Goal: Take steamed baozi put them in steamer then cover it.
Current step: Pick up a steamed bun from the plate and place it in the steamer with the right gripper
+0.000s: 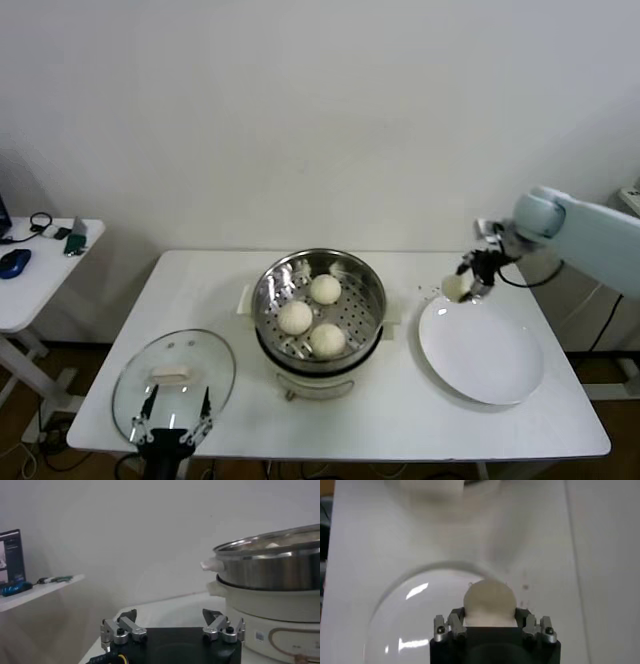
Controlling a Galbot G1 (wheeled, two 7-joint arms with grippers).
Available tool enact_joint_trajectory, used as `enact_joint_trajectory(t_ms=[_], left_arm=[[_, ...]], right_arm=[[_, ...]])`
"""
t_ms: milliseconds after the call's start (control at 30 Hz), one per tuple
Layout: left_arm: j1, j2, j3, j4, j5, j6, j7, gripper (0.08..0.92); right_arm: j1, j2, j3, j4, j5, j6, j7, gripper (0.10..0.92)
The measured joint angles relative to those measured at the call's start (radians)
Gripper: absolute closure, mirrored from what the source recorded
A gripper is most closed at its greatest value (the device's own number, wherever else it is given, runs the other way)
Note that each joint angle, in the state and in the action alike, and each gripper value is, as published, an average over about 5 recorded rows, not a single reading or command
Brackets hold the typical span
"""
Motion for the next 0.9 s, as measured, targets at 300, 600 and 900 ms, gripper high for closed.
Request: enact_joint_trajectory(t_ms=[300, 600, 900], left_arm=[[-0.003, 0.025, 0.012, -0.018, -0.021, 0.005, -0.002, 0.177], [-0.003, 0.043, 0.034, -0.036, -0.024, 0.007, -0.002, 0.177], [-0.006, 0.047, 0.033, -0.039, -0.035, 0.008, -0.003, 0.177]], right_arm=[[0.269, 0.154, -0.233, 0.06, 0.308, -0.044, 0.048, 0.355], [0.387, 0.31, -0.356, 0.129, 0.496, -0.078, 0.116, 0.339], [0.389, 0.446, -0.414, 0.154, 0.557, -0.1, 0.157, 0.338]])
